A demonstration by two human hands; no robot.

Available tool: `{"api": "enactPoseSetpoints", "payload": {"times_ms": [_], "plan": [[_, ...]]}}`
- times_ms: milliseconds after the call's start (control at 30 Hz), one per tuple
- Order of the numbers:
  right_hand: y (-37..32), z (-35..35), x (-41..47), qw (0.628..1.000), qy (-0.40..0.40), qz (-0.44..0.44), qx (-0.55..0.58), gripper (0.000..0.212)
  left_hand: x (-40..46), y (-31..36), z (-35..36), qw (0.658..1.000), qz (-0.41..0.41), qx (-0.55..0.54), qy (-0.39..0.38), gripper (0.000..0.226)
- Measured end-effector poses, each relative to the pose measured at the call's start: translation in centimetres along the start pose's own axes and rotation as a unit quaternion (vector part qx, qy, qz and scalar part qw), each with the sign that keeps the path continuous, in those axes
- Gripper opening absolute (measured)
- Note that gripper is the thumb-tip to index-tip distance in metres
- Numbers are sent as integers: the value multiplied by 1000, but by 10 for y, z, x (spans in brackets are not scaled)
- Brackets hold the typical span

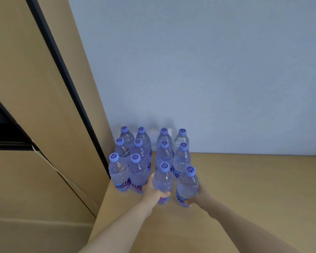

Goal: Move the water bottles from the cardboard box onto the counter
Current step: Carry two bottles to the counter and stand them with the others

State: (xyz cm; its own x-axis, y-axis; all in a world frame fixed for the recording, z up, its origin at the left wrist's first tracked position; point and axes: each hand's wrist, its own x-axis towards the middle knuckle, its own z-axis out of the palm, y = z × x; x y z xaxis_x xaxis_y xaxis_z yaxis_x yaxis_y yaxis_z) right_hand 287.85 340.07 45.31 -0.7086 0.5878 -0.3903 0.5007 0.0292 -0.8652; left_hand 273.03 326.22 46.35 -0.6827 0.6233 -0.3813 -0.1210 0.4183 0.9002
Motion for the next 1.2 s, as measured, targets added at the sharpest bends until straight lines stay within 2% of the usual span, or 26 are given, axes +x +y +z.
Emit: {"api": "enactPoseSetpoints", "payload": {"times_ms": [100,267,367,400,567,1000,1100,1200], "plan": [[-8,-5,-3,999,-15,-41,-6,53,4,-5,-3,1000,-12,-5,-20,89],[-6,-4,-5,997,0,-69,41,65,1,-10,2,999,6,-34,-2,55],[-11,5,-2,993,3,-98,59,32,0,-12,9,999,11,-39,10,56],[-13,8,-2,992,5,-105,70,29,0,-12,11,999,13,-40,13,58],[-12,15,1,993,66,-67,77,45,4,-10,18,998,17,-48,32,61],[-11,15,4,993,58,-46,91,58,5,0,11,1000,15,-8,5,63],[-14,18,5,994,62,-45,79,53,0,2,10,1000,29,-8,-2,60],[-14,24,4,992,89,-39,80,36,-4,2,9,999,42,-5,-4,48]]}}
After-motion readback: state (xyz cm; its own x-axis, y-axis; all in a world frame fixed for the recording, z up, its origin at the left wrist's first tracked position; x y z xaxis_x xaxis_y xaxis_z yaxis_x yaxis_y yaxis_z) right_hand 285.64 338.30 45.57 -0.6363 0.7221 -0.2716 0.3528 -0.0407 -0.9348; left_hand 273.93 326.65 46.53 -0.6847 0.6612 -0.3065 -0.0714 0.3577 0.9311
